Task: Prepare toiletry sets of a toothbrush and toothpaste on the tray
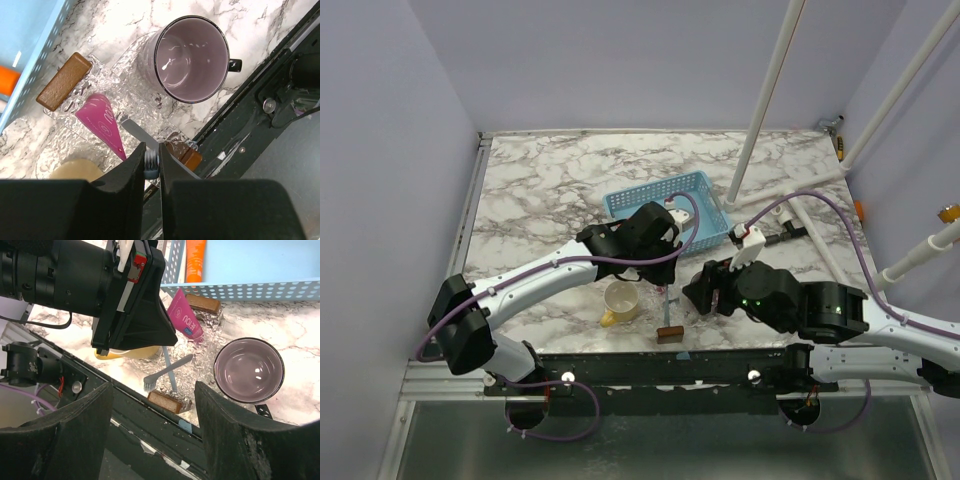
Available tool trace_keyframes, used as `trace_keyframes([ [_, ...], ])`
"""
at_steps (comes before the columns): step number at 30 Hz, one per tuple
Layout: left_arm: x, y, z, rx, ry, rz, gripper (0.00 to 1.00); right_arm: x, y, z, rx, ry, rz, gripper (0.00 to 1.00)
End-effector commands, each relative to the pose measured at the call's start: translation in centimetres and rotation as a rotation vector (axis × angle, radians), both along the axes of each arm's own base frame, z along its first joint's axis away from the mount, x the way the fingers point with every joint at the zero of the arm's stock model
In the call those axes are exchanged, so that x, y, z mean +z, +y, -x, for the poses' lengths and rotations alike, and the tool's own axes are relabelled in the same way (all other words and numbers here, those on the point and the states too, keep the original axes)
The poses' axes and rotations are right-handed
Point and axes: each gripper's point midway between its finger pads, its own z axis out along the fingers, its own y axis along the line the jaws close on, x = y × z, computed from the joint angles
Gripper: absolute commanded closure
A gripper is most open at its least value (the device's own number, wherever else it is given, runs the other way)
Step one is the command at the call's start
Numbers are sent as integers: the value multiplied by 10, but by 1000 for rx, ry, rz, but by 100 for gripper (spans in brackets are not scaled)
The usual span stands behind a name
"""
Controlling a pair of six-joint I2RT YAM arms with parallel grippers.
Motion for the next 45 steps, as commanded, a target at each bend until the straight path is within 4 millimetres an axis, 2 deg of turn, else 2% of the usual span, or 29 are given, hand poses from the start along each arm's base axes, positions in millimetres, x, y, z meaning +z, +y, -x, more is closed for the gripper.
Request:
trace_keyframes([
  [1, -16, 9, 3, 3, 16, -72, 85, -11, -2, 3, 4, 21, 22, 31],
  [17, -16, 13, 0, 15, -3, -87, 74, -13, 1, 5, 9, 31, 18, 30],
  [45, 12, 16, 9, 7, -3, -27, 71, -11, 3, 6, 12, 41, 13, 29],
])
